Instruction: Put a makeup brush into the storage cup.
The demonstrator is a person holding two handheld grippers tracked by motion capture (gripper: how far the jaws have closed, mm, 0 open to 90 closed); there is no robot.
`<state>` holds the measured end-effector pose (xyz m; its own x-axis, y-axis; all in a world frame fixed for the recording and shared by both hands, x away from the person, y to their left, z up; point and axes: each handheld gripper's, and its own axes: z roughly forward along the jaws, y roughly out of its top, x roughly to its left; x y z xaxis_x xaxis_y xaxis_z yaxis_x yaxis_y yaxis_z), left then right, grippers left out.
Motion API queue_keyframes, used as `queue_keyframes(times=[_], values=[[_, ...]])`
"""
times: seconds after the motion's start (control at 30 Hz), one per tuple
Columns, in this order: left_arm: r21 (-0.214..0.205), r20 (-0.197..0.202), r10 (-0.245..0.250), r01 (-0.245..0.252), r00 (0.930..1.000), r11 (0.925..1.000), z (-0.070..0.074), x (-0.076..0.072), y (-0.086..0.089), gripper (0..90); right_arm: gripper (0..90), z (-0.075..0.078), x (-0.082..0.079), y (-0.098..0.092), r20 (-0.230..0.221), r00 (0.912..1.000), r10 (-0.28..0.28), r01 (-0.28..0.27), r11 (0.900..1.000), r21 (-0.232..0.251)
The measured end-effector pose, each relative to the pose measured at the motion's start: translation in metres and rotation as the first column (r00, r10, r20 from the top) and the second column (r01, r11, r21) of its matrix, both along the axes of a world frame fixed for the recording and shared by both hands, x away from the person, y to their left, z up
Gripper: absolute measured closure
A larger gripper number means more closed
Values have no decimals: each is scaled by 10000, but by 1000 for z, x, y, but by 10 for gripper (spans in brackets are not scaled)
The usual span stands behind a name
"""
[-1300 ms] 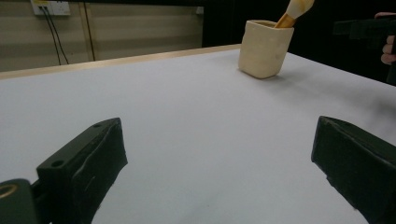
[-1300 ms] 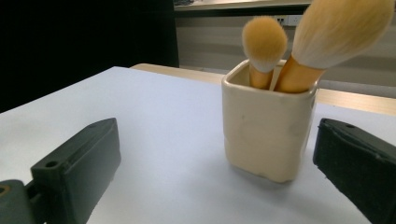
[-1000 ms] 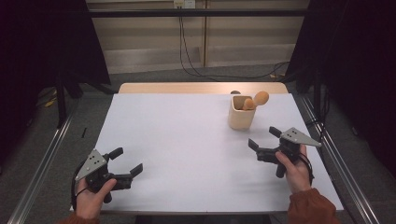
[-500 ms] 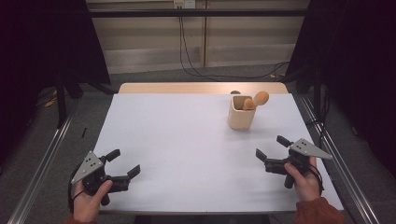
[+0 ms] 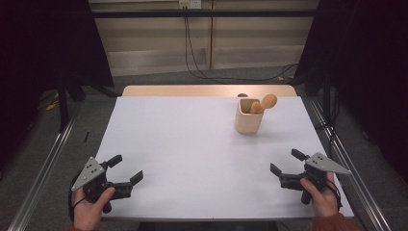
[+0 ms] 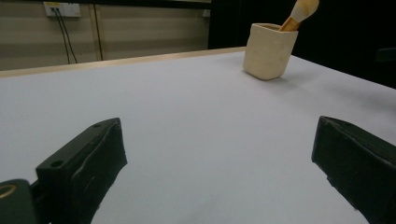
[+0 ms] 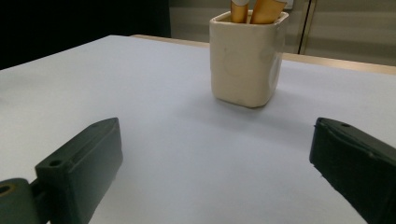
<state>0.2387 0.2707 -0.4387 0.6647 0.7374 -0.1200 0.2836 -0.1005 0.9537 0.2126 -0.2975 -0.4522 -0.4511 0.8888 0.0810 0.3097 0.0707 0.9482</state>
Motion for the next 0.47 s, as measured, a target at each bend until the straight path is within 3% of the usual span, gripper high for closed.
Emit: queue_keyframes(times=[0.23, 0.47], values=[[25, -32, -85, 85, 10000, 10000, -1, -1, -3, 27, 17, 0, -6, -7, -4, 9999, -172, 172, 9997, 192], [69, -65, -52, 53, 10000, 10000, -1, -1, -3, 27, 15, -1, -4, -4, 1, 10000, -90, 90, 9999, 77]])
